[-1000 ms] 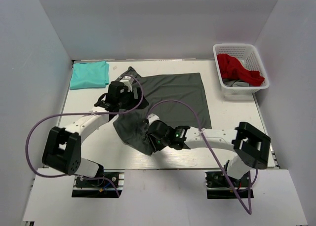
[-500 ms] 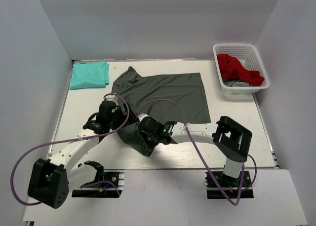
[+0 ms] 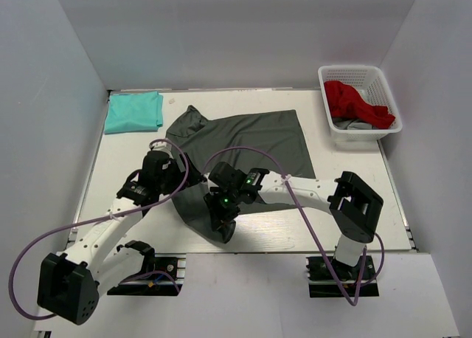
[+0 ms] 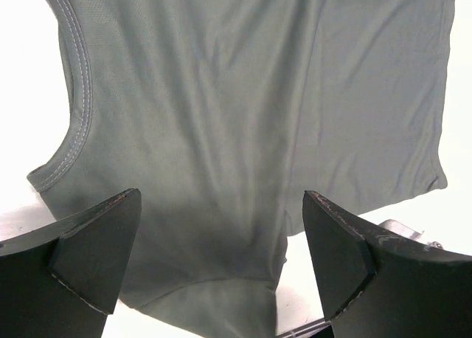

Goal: Fold and stack the t-shirts
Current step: Flatten out the tshirt

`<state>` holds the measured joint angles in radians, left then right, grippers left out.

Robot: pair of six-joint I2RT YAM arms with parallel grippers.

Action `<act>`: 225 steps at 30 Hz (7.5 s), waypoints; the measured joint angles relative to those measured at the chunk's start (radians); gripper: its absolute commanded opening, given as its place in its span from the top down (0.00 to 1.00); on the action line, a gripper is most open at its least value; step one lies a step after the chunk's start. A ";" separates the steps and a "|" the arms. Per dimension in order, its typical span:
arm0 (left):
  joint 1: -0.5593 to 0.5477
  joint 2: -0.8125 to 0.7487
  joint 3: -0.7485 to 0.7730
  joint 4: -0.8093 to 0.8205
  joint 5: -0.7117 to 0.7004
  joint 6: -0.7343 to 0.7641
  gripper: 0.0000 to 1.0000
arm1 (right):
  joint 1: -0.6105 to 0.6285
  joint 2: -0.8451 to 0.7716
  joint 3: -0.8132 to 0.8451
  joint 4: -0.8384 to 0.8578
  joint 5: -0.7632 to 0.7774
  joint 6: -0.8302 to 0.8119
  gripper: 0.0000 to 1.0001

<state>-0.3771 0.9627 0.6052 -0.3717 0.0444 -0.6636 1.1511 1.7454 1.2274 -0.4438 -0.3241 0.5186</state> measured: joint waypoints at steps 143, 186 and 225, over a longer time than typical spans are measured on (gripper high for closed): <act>-0.012 0.220 -0.192 0.276 0.297 0.063 0.00 | 0.171 -0.225 -0.452 0.381 0.444 -0.344 0.56; -0.012 0.205 -0.205 0.286 0.300 0.072 0.00 | 0.206 -0.207 -0.388 0.209 0.526 -0.259 0.85; -0.012 0.019 -0.135 0.170 0.328 0.078 0.00 | 0.010 -0.189 -0.475 0.375 0.412 -0.095 0.95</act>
<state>-0.3893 0.9813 0.4698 -0.2016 0.3729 -0.5854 1.1614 1.5562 0.7528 -0.0689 0.0875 0.4232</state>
